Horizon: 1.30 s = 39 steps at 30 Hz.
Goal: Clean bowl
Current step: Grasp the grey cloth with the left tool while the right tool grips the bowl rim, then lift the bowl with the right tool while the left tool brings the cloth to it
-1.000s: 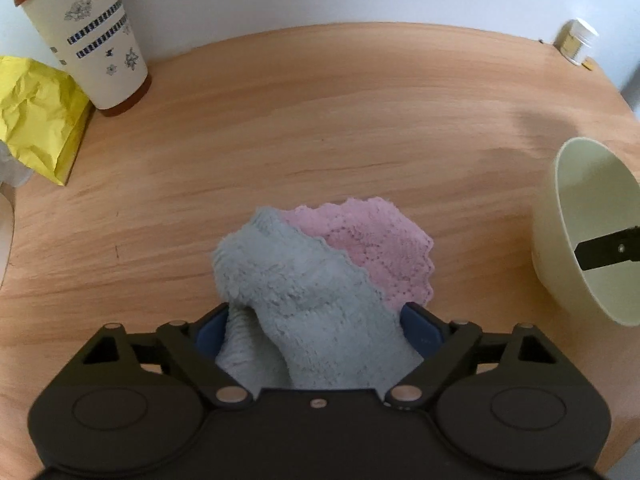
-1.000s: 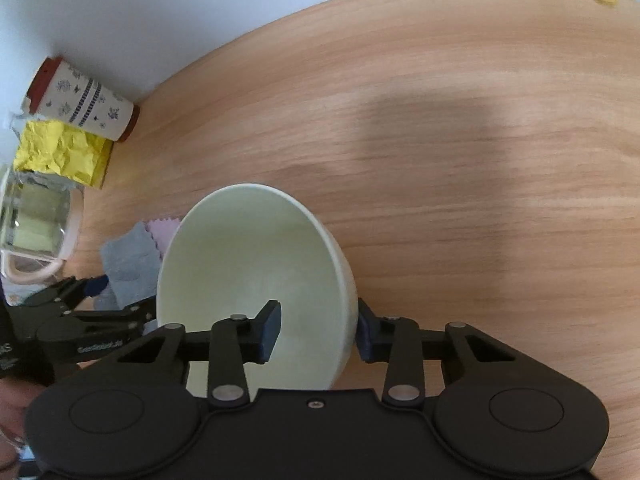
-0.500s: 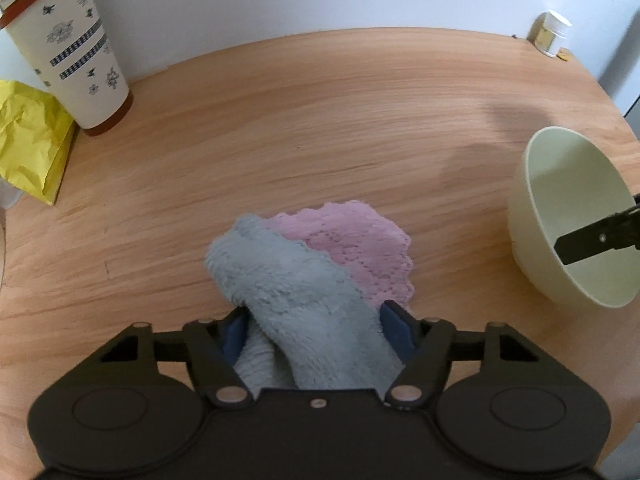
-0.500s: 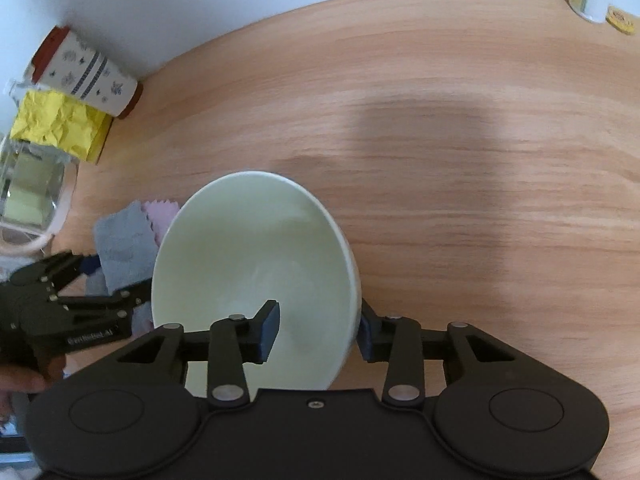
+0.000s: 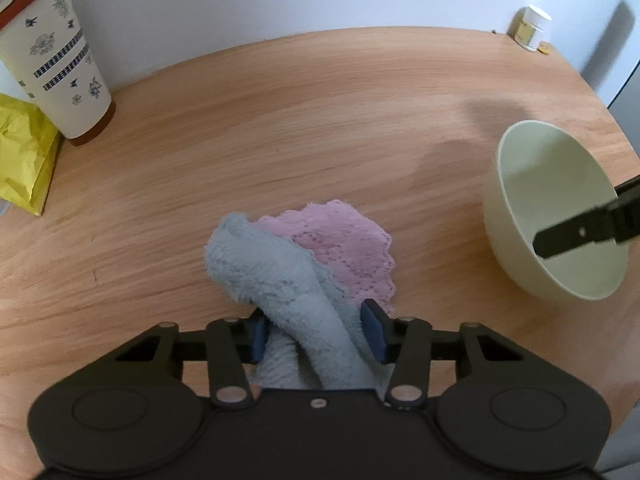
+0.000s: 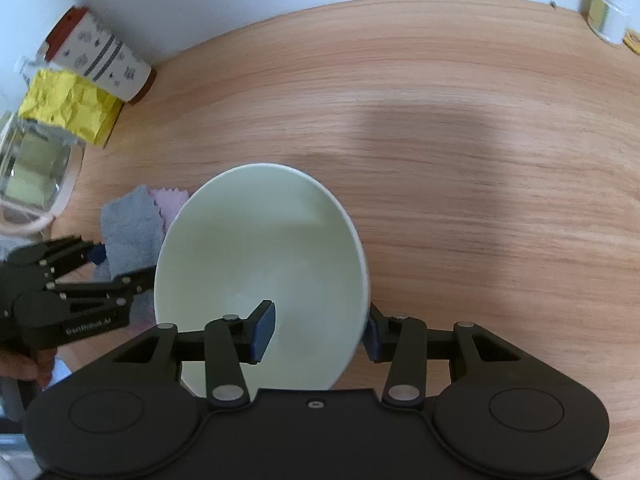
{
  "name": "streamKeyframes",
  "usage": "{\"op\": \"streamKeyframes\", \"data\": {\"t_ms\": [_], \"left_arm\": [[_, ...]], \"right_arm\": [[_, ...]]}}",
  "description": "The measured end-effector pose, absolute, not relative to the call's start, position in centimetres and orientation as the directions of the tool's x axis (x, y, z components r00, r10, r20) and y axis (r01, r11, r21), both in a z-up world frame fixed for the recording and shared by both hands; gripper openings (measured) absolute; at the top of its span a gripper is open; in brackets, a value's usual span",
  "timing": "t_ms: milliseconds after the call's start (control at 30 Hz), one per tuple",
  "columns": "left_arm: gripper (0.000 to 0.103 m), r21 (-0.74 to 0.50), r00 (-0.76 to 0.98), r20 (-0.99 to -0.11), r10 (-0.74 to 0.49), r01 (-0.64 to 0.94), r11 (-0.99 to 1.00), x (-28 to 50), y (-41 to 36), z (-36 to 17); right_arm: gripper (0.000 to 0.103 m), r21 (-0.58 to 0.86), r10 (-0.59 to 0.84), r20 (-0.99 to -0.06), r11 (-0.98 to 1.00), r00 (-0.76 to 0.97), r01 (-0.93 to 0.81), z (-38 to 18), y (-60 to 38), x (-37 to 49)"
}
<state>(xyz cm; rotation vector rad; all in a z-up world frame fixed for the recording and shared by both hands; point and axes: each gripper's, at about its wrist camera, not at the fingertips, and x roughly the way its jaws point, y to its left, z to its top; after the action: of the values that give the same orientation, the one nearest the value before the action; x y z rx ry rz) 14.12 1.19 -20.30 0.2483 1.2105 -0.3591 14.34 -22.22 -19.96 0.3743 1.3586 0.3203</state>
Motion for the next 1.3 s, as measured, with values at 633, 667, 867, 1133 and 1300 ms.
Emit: {"op": "streamKeyframes", "data": {"t_ms": [633,667,867,1133,1300], "left_arm": [[0.020,-0.046,0.273,-0.946,-0.173,0.415,0.909,14.0,1.8,-19.9],[0.019,-0.050,0.272,-0.946,-0.175,0.412,0.910,14.0,1.8,-19.9],[0.018,-0.093,0.275,-0.938,-0.213,0.392,0.915,14.0,2.3,-18.9],[0.017,-0.183,0.276,-0.918,-0.284,0.340,0.923,14.0,3.5,-17.1],[0.017,-0.249,0.291,-0.891,-0.349,0.329,0.911,13.7,3.7,-14.9]], "right_arm": [[0.015,0.514,0.487,-0.853,0.847,0.188,0.134,-21.8,-23.8,14.4],[0.015,0.514,0.487,-0.853,0.847,0.189,0.133,-21.8,-23.7,14.4],[0.015,0.522,0.495,-0.848,0.843,0.191,0.134,-21.9,-24.0,14.3],[0.014,0.538,0.510,-0.839,0.830,0.190,0.147,-21.9,-23.9,13.9],[0.014,0.559,0.529,-0.826,0.812,0.193,0.168,-22.0,-24.2,13.7]]}}
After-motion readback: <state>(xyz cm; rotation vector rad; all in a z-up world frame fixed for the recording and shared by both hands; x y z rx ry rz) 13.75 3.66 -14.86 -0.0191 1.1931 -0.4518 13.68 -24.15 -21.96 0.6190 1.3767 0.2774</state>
